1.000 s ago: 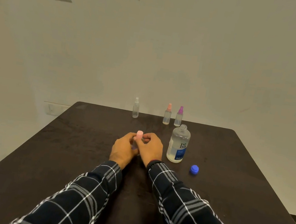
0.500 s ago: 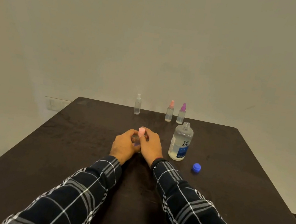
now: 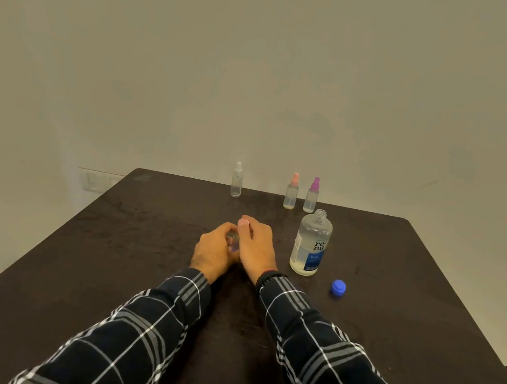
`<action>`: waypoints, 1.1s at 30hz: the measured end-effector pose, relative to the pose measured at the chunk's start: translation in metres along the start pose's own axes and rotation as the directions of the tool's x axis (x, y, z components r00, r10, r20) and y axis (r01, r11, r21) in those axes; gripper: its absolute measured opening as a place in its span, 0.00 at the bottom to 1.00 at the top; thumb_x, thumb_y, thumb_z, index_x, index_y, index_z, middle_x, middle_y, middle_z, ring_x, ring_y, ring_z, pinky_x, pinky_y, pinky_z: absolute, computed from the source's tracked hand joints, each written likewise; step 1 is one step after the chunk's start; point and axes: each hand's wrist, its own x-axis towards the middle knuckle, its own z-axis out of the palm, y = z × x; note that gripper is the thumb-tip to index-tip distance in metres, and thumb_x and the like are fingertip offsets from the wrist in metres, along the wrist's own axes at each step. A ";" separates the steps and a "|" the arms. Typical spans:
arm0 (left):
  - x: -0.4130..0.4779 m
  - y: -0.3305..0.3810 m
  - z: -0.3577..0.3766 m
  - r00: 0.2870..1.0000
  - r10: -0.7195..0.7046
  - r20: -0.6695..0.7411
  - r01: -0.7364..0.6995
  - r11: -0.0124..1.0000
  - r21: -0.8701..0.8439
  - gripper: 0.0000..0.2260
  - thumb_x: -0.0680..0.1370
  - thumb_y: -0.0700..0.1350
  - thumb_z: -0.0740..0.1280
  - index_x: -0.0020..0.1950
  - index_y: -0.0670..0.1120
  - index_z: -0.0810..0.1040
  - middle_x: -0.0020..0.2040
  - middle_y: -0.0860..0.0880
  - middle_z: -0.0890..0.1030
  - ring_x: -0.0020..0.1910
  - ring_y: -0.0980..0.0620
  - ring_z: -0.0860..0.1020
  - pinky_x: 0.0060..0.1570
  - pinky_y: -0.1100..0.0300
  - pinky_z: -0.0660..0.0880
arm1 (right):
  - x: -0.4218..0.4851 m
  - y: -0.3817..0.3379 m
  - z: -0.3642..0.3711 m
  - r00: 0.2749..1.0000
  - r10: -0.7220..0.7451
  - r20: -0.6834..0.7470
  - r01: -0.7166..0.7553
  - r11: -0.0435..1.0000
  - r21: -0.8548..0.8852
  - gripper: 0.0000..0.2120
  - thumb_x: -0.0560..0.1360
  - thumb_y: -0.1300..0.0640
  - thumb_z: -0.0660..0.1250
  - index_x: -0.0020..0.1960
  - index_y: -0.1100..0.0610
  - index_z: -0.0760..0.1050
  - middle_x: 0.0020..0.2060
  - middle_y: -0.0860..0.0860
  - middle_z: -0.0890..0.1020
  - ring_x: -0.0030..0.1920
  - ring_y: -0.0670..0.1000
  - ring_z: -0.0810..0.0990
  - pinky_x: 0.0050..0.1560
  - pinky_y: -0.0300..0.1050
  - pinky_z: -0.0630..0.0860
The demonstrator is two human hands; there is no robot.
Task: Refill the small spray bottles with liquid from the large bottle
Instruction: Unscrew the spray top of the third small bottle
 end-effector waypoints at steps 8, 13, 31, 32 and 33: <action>0.000 -0.002 0.000 1.000 -0.021 -0.001 0.021 1.000 -0.016 0.08 0.79 0.46 0.68 0.57 0.54 0.76 0.50 0.53 0.81 0.52 0.50 0.80 0.55 0.54 0.77 | 0.001 -0.007 0.000 0.994 0.053 -0.095 -0.052 0.999 0.014 0.40 0.76 0.51 0.72 0.80 0.47 0.53 0.60 0.48 0.72 0.60 0.49 0.76 0.66 0.49 0.73; 0.002 -0.002 -0.001 0.999 -0.024 0.032 0.024 1.000 0.001 0.15 0.78 0.46 0.71 0.63 0.53 0.75 0.51 0.52 0.82 0.52 0.52 0.80 0.58 0.51 0.78 | -0.002 -0.001 0.001 0.976 0.040 -0.212 -0.025 0.997 0.071 0.16 0.79 0.54 0.67 0.65 0.47 0.68 0.55 0.46 0.80 0.52 0.47 0.80 0.53 0.44 0.79; 0.003 -0.003 0.001 0.998 -0.043 0.038 0.043 0.999 -0.013 0.19 0.73 0.51 0.76 0.61 0.56 0.75 0.51 0.52 0.83 0.52 0.51 0.81 0.58 0.49 0.78 | -0.005 -0.003 -0.009 0.960 -0.033 -0.276 0.045 0.998 0.038 0.11 0.82 0.53 0.60 0.63 0.47 0.74 0.59 0.48 0.80 0.58 0.49 0.79 0.58 0.46 0.77; 0.003 -0.004 0.002 0.998 -0.047 0.033 0.048 0.999 -0.021 0.19 0.72 0.51 0.77 0.60 0.57 0.75 0.51 0.53 0.83 0.52 0.51 0.81 0.58 0.48 0.78 | -0.006 0.000 -0.012 0.952 -0.011 -0.307 0.001 0.999 -0.032 0.10 0.82 0.52 0.60 0.63 0.48 0.73 0.58 0.48 0.81 0.57 0.50 0.79 0.57 0.47 0.77; 0.004 -0.004 0.002 0.998 -0.048 0.031 0.049 0.998 -0.025 0.19 0.72 0.50 0.77 0.60 0.57 0.75 0.51 0.53 0.83 0.53 0.51 0.81 0.59 0.48 0.78 | -0.008 0.003 -0.015 0.946 0.013 -0.323 -0.056 0.990 -0.127 0.10 0.82 0.52 0.60 0.62 0.48 0.73 0.57 0.49 0.81 0.56 0.51 0.80 0.55 0.48 0.77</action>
